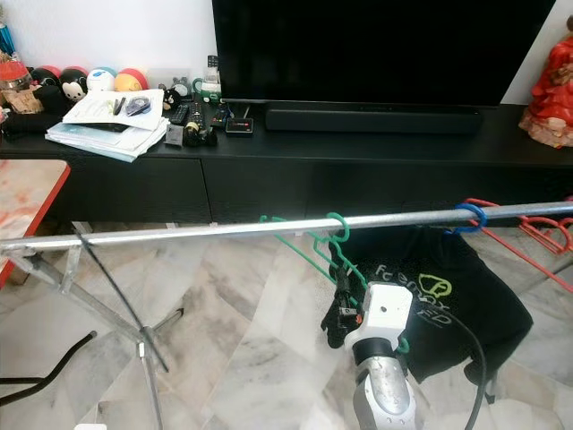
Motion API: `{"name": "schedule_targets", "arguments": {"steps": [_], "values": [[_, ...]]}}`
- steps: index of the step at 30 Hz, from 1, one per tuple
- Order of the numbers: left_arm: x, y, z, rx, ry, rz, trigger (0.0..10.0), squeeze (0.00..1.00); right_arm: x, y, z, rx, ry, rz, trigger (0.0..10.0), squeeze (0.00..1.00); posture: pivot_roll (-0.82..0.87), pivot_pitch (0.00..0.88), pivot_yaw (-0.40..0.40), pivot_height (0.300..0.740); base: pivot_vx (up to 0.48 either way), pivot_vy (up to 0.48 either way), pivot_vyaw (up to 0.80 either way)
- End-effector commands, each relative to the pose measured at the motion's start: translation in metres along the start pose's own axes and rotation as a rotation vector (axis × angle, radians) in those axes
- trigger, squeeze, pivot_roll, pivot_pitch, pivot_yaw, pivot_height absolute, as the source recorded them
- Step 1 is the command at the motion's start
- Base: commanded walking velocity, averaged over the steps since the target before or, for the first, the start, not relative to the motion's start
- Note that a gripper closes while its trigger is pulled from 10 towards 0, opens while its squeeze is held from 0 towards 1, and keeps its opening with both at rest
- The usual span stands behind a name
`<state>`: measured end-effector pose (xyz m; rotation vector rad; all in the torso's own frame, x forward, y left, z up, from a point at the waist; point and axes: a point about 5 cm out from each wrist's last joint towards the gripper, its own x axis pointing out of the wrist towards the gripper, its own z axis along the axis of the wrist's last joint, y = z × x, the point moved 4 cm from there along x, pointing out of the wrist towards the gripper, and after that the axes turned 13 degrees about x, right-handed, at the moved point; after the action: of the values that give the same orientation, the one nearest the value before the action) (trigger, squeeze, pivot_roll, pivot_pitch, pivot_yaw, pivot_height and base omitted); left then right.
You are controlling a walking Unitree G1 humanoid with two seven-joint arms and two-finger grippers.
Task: Hang hanger
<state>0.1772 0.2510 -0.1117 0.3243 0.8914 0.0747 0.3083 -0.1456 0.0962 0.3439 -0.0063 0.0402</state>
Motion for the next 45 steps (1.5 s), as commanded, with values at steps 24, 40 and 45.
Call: {"name": "schedule_targets", "arguments": {"steps": [24,40,45], "values": [[-0.0034,-0.0007,-0.0141,-0.016,0.046,-0.012,10.0,0.00,-0.0011,-0.0061,-0.0039,-0.009,0.009,-0.035,10.0,0.00,-0.04,0.098,0.011,0.740,-0.296,0.000,0.00],[-0.0030,-0.0028,-0.0129,-0.009,0.044,-0.013,10.0,0.00,-0.0011,-0.0080,-0.0063,0.004,0.019,-0.053,10.0,0.00,-0.03,0.106,0.010,0.740,-0.019,0.000,0.00],[-0.0028,-0.0045,-0.0123,-0.012,0.043,-0.022,10.0,0.00,-0.0011,-0.0102,-0.0105,0.016,0.040,-0.067,10.0,0.00,-0.03,0.108,0.009,0.740,0.000,0.000,-0.64]]}}
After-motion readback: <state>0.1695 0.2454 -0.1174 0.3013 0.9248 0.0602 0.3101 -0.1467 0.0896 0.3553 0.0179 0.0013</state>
